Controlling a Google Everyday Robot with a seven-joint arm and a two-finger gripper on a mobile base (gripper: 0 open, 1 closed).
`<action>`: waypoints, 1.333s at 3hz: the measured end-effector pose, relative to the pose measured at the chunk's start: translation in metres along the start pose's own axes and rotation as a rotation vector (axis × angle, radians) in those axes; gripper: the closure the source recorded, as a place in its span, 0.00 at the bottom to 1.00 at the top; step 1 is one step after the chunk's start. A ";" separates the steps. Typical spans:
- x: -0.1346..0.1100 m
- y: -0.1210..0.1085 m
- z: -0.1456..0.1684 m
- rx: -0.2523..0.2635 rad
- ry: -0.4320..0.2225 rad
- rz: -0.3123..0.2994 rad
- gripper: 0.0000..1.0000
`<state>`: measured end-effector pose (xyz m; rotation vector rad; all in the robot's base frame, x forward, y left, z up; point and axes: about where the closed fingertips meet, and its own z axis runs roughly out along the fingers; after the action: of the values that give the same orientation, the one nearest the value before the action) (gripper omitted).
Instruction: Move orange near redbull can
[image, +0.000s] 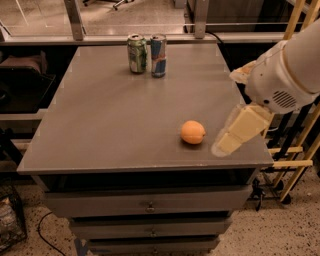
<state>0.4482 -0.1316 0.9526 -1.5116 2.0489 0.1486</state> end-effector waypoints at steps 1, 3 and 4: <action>0.004 -0.003 0.035 -0.002 -0.084 0.037 0.00; 0.014 -0.008 0.077 0.010 -0.189 0.072 0.00; 0.012 -0.008 0.094 -0.002 -0.224 0.084 0.00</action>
Offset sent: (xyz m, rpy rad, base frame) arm 0.0407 0.0082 -0.0777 0.2339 -0.0649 -0.0348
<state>0.4894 -0.1059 0.8712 -1.3457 1.9327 0.3377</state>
